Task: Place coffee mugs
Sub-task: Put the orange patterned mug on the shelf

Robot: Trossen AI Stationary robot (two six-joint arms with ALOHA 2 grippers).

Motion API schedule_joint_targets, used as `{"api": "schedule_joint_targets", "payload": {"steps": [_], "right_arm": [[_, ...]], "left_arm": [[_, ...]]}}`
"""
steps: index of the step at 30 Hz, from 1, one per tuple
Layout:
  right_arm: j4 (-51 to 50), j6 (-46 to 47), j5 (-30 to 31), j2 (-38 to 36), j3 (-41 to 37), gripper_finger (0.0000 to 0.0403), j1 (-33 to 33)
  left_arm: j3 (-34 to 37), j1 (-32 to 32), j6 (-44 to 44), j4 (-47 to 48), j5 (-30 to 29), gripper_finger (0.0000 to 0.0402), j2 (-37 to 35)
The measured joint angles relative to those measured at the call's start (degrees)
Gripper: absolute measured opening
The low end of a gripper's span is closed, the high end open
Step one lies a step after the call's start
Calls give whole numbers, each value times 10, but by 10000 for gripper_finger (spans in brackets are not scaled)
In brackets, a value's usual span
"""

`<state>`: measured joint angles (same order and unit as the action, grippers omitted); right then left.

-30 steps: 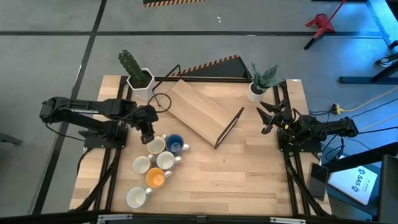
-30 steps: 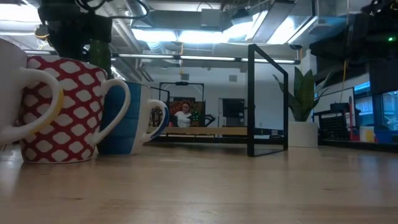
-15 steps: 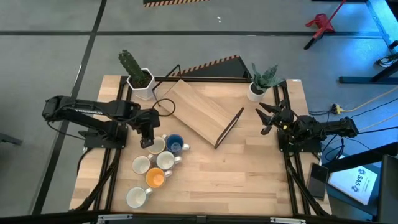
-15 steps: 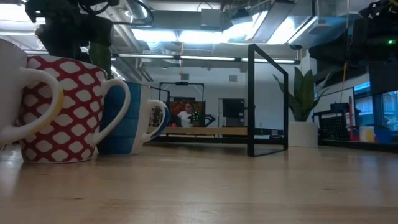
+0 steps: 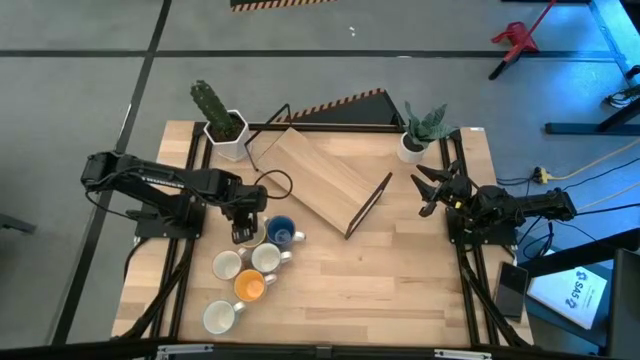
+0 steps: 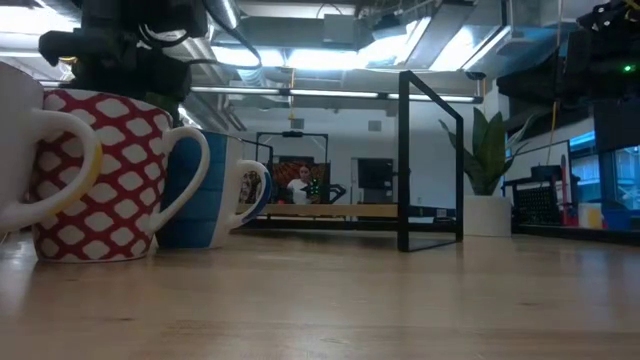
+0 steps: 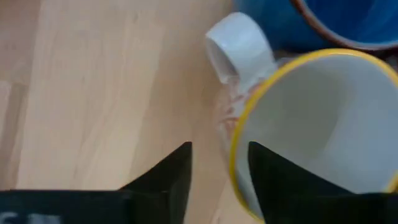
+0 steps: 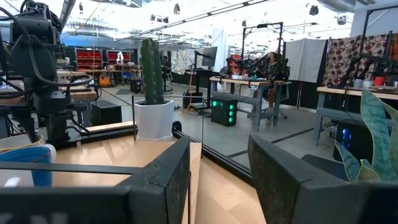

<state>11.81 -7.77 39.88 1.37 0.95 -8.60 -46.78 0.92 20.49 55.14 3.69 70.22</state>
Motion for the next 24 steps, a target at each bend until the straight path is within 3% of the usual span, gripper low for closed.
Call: {"api": "schedule_joint_targets", "payload": {"steps": [4,6,24], "right_arm": [[0,0,0,0,0,150,0],[0,0,0,0,0,150,0],[-18,0,0,0,0,150,0]], "left_arm": [[0,0,9,0,-14,42,0],[0,-1,21,1,-19,17,-1],[1,-30,130,45,-59,14,-50]]}}
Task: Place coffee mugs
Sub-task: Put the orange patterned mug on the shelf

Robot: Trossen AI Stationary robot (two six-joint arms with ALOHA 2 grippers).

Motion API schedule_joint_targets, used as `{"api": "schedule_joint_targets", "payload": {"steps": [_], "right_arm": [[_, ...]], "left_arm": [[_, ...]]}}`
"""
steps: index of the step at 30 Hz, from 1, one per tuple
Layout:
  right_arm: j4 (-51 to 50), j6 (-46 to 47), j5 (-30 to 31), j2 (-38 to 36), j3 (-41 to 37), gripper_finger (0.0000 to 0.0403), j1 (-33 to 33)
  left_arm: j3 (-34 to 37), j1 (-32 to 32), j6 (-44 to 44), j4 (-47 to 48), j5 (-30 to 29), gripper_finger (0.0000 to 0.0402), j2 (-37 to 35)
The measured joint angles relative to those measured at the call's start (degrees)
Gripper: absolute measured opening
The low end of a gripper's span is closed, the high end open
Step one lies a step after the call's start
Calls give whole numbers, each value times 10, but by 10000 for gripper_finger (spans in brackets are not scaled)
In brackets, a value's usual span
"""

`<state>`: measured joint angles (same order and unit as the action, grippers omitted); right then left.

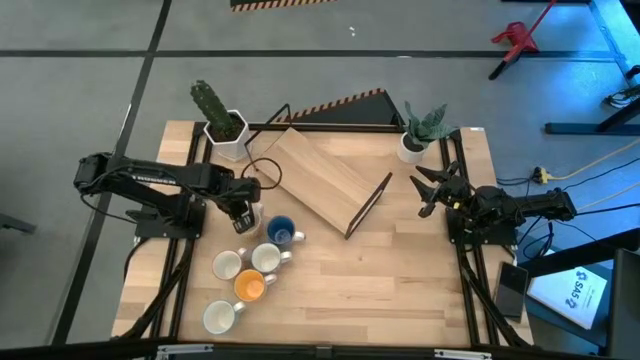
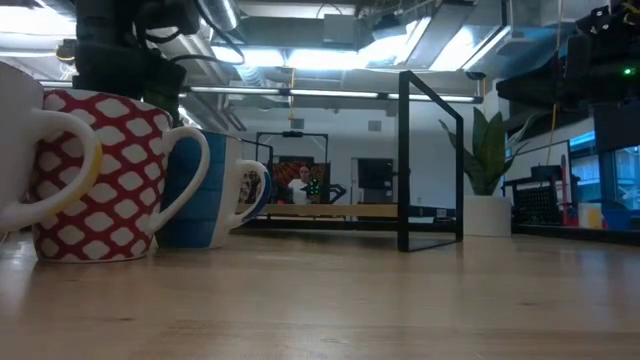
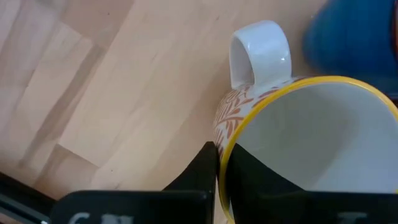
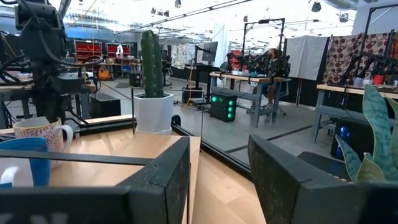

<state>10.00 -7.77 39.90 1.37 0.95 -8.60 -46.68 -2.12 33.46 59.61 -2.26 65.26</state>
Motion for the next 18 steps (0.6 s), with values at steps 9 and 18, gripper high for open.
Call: {"api": "schedule_joint_targets", "payload": {"steps": [9,18], "right_arm": [[0,0,0,0,0,150,0],[0,0,1,0,0,150,0]], "left_arm": [[-37,-25,17,6,-50,14,-26],[-134,-120,-107,11,-72,14,20]]}}
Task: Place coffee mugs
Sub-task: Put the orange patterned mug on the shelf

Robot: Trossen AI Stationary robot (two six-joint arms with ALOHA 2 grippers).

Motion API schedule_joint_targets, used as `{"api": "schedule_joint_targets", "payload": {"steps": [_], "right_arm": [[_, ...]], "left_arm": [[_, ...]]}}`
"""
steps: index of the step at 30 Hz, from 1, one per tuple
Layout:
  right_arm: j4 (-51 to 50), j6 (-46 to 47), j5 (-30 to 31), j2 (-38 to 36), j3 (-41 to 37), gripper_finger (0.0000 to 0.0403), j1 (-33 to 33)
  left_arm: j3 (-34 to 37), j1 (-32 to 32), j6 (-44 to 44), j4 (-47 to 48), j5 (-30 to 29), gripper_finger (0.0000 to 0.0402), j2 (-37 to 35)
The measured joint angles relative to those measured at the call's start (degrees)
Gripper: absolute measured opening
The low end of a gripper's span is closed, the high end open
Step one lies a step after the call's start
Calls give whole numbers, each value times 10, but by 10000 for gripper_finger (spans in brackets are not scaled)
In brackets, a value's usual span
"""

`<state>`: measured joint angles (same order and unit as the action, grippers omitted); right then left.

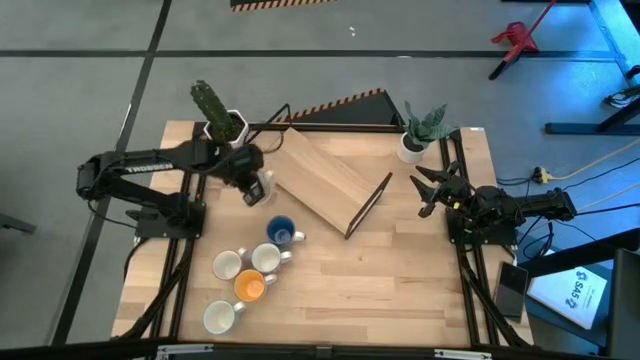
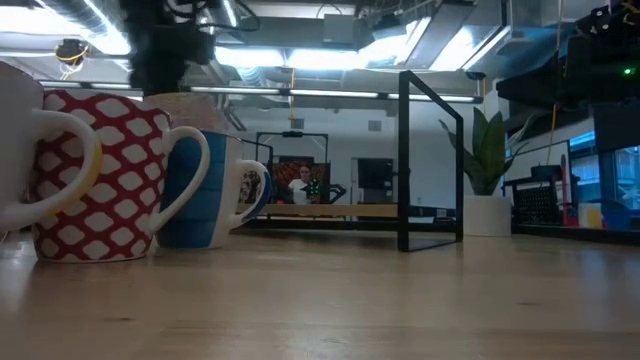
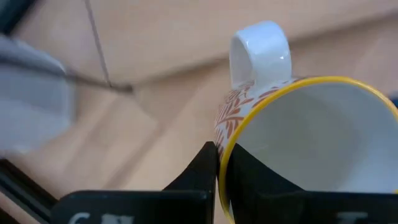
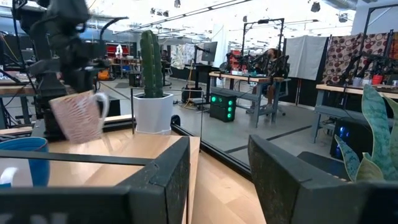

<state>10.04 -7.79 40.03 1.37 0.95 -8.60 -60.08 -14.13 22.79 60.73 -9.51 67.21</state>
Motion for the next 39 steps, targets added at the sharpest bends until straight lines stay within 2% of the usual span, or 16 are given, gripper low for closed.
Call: {"api": "schedule_joint_targets", "payload": {"steps": [8,21,29,34,39], "right_arm": [[-9,0,0,0,0,150,0],[-11,0,1,0,0,150,0],[-11,0,1,0,0,150,0],[-11,0,1,0,0,150,0],[-10,4,1,0,0,150,0]], "left_arm": [[-128,-111,-147,-21,39,14,113],[-342,-239,-379,-21,99,14,328],[-356,-299,-503,-12,117,14,382],[-356,-320,-532,-25,160,14,403],[-358,-322,-548,-31,138,14,410]]}}
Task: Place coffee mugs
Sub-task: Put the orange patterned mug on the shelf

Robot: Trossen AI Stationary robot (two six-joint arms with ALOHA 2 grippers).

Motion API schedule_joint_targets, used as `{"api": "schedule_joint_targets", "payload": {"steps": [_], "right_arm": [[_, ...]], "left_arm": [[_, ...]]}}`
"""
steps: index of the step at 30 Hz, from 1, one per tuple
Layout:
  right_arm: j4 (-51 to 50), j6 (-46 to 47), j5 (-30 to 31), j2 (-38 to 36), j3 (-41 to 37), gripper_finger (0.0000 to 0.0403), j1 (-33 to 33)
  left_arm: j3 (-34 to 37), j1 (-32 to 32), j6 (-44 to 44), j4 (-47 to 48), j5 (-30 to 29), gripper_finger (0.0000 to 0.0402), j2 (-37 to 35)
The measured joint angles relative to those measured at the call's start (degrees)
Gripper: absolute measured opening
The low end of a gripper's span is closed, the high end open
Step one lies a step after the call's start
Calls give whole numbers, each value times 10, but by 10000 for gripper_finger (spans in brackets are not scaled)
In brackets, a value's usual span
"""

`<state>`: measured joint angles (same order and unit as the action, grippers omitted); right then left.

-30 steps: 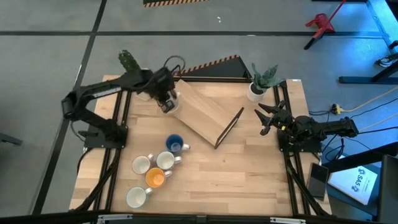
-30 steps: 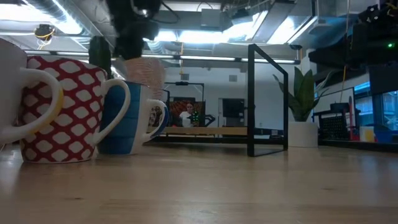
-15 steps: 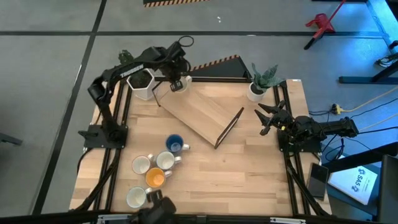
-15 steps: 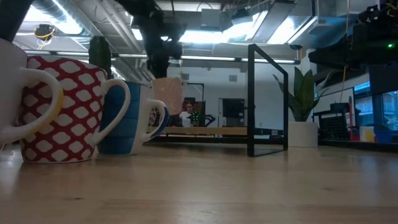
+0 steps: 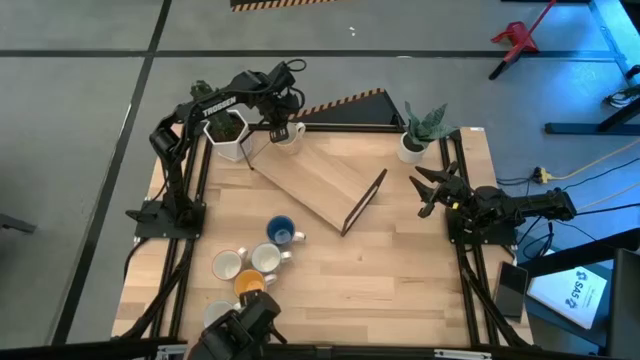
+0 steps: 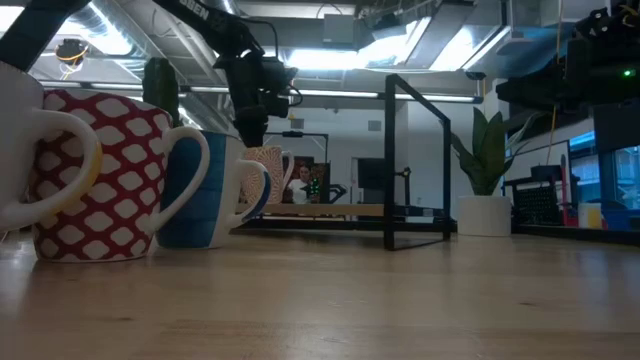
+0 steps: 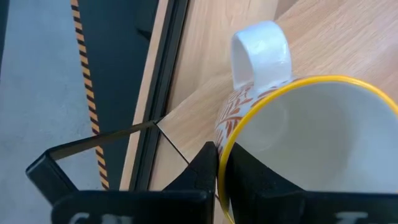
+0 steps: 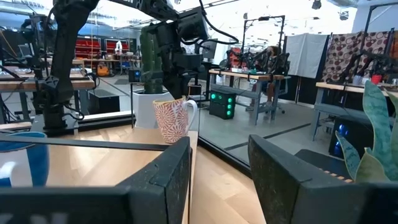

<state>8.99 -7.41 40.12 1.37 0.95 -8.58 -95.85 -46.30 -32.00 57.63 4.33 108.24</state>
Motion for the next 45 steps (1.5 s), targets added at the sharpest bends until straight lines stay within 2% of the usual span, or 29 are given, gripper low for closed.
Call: {"api": "schedule_joint_targets", "payload": {"steps": [12,18,32,39,45], "right_arm": [[-1,11,0,0,0,150,0],[-1,11,0,0,0,150,0],[-1,11,0,0,0,150,0],[-1,11,0,0,0,150,0],[-2,11,0,0,0,150,0]], "left_arm": [[0,1,-2,0,5,15,1],[1,3,-9,3,2,50,2],[0,7,-32,-11,-8,69,0],[-49,7,-28,2,-13,103,-1],[-128,16,-14,31,-69,113,-1]]}}
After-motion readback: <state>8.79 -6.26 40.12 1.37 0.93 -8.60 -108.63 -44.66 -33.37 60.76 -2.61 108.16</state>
